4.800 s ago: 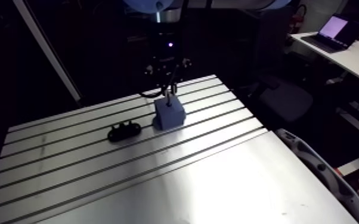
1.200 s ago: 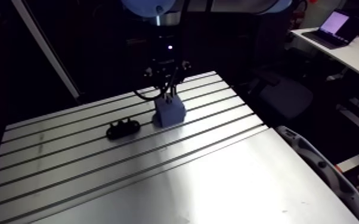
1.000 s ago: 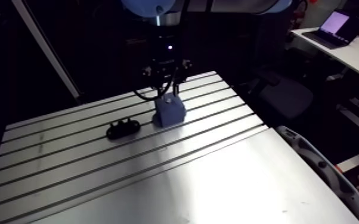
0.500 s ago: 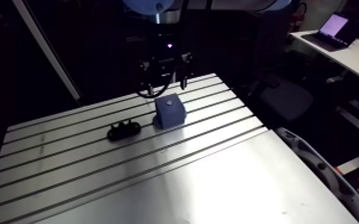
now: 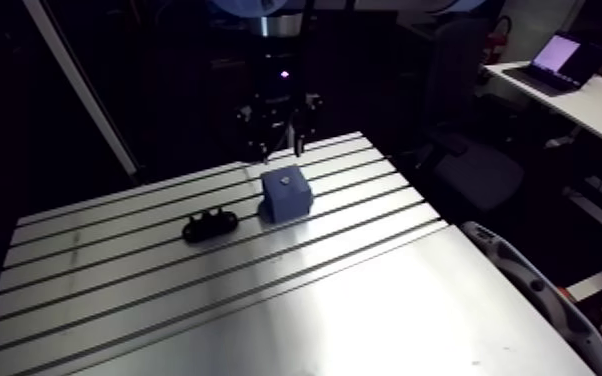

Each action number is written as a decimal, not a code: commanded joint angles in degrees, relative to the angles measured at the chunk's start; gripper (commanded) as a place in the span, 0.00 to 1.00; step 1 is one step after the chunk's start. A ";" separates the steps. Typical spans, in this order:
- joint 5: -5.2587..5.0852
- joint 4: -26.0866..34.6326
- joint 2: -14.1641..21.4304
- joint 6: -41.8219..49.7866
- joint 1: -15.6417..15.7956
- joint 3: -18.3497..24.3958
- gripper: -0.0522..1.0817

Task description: Pick up the M10 bolt and insert it into the hex recess until seated.

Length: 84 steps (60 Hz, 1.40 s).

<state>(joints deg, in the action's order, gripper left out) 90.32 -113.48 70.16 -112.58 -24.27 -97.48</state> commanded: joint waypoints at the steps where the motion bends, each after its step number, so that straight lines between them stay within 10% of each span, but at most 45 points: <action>1: 0.69 0.32 -0.32 -0.05 0.00 -0.12 1.00; 84: 0.61 -4.50 -2.71 -2.33 0.09 -1.71 0.99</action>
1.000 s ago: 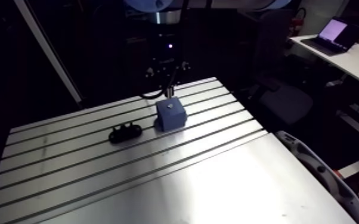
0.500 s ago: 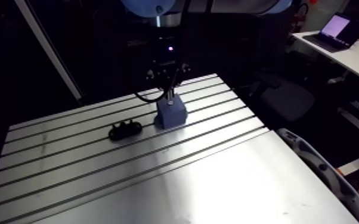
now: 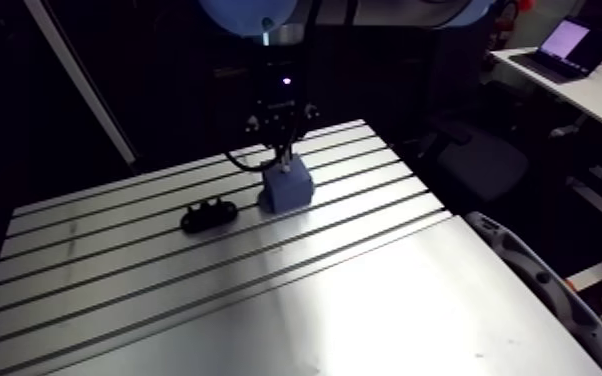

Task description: Pick up the M10 bolt and insert it into the hex recess until seated.

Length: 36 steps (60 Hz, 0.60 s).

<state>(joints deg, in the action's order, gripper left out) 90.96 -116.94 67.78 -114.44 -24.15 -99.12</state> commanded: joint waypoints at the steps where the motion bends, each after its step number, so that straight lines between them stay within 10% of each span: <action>1: -0.04 -0.98 -0.40 -0.48 -0.02 -0.07 0.99; 36: -0.04 -1.05 -0.77 -0.57 -0.02 -0.49 0.99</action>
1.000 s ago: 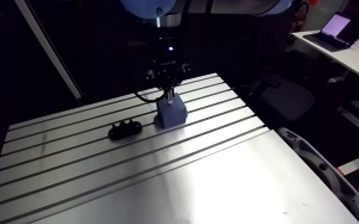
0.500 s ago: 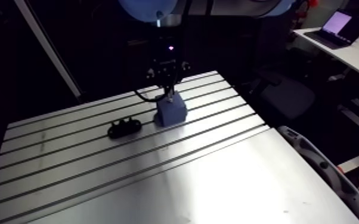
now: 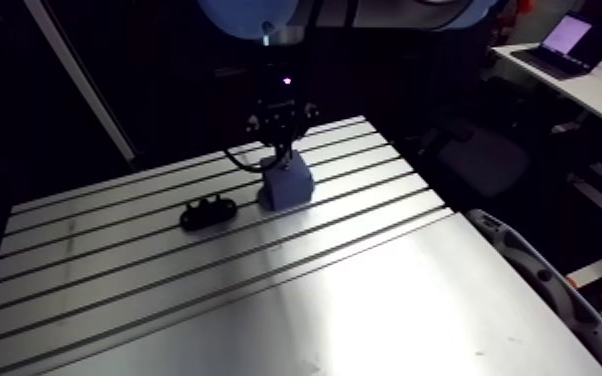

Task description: Pick up the M10 bolt and insert it into the hex recess until seated.

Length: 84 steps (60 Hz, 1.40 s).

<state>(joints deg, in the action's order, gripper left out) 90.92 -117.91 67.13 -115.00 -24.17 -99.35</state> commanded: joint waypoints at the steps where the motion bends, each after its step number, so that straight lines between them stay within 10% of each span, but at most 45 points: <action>1: 0.00 -0.08 -0.13 -0.01 0.00 -0.27 0.99; 84: -0.09 -0.08 -0.65 -0.01 0.00 -0.09 0.98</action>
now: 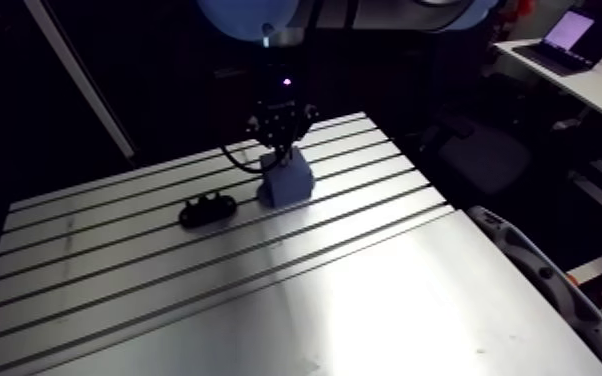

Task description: Pick up the M10 bolt and insert it into the hex recess until seated.

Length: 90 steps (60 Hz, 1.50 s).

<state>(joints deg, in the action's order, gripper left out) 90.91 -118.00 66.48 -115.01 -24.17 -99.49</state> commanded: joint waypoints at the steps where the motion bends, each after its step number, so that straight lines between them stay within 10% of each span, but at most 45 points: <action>1: -0.08 0.00 0.01 0.00 0.00 0.04 0.98; 90: -0.08 0.60 0.70 -0.79 -0.16 0.21 0.98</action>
<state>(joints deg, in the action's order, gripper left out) 90.78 -117.73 66.73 -115.42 -24.30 -99.41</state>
